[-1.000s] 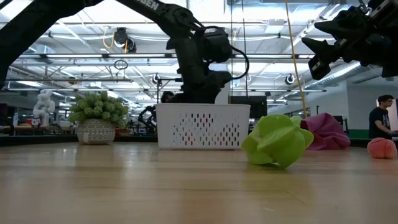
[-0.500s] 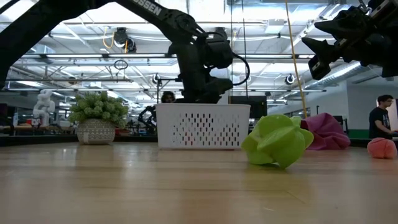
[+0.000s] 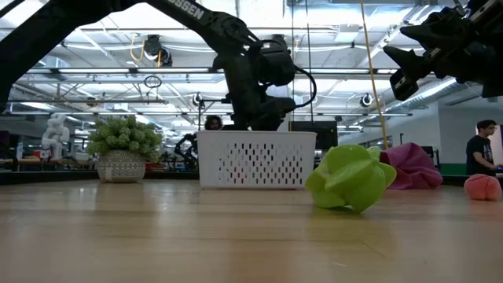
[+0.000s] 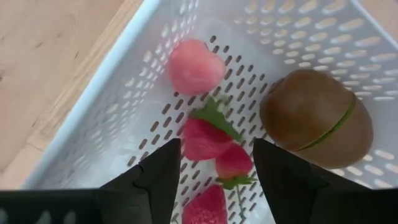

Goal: Pick and placing Produce into tupperware
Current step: Put the green starfruit into the white bin

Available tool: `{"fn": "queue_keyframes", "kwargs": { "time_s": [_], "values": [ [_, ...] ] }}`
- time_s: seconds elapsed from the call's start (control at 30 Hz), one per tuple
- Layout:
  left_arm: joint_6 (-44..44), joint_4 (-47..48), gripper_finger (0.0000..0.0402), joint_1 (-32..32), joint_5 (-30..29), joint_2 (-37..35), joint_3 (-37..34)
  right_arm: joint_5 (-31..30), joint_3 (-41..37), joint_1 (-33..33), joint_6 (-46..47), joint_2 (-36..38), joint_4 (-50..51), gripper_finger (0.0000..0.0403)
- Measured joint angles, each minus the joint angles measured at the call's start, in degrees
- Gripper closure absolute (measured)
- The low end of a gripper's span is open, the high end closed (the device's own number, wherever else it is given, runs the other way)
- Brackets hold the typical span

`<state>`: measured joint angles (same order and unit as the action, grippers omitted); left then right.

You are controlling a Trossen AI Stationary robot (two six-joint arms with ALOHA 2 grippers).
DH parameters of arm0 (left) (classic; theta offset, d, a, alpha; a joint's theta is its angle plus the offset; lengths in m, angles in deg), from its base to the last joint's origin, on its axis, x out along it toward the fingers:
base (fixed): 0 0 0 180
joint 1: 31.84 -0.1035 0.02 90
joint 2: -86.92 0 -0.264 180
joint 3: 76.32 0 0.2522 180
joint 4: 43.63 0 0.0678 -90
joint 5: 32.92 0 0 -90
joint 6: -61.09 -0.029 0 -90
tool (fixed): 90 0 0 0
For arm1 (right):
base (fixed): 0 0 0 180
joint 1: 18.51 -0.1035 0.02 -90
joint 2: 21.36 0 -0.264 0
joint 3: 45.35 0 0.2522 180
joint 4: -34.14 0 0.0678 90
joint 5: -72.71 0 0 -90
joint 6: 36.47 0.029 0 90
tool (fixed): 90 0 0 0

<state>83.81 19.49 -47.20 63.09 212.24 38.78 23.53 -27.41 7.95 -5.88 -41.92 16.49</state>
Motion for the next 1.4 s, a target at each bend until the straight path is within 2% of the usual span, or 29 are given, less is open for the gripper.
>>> {"fn": "queue_keyframes", "kwargs": {
  "time_s": [0.27, 0.53, 0.73, 0.87, 1.0, 1.1, 1.23, 1.4],
  "values": [
    [0.09, 0.72, 0.0195, -0.13, 1.32, -1.39, -0.02, -0.01, 0.0, 0.0, -0.17, 0.0, 0.01, 0.0252],
    [1.51, 7.35, 0.0195, 0.29, 1.52, -9.82, 4.68, -0.04, 0.0, 0.0, -0.22, 0.0, 0.0, 0.0252],
    [4.41, 7.19, 0.0195, 5.94, 0.76, -18.53, 8.04, 0.33, 0.0, -1.15, -0.4, -0.19, -0.08, 0.0252],
    [8.42, 9.02, 0.0195, 13.09, -5.36, -22.94, 8.04, 2.79, -0.02, -5.54, -3.05, -0.72, -2.99, 0.0252],
    [14.28, 11.9, 0.0195, 21.4, -11.3, -25.01, 8.04, 2.14, 0.01, -12.53, -4.79, -1.76, -8.4, 0.0252],
    [18.71, 13.61, 0.0195, 27.34, -17.1, -24.89, 8.04, -2.94, 0.08, -17.72, -7.0, -3.14, -10.99, 0.0252],
    [23.9, 16.22, 0.0195, 33.52, -21.26, -24.6, 8.02, -8.72, 2.75, -23.85, -11.22, -7.06, -10.84, 0.0252],
    [27.91, 21.83, 0.0195, 39.37, -30.6, -24.16, 7.93, -11.02, 11.04, -31.17, -16.99, -15.16, -11.06, 0.0252]
  ]
}}
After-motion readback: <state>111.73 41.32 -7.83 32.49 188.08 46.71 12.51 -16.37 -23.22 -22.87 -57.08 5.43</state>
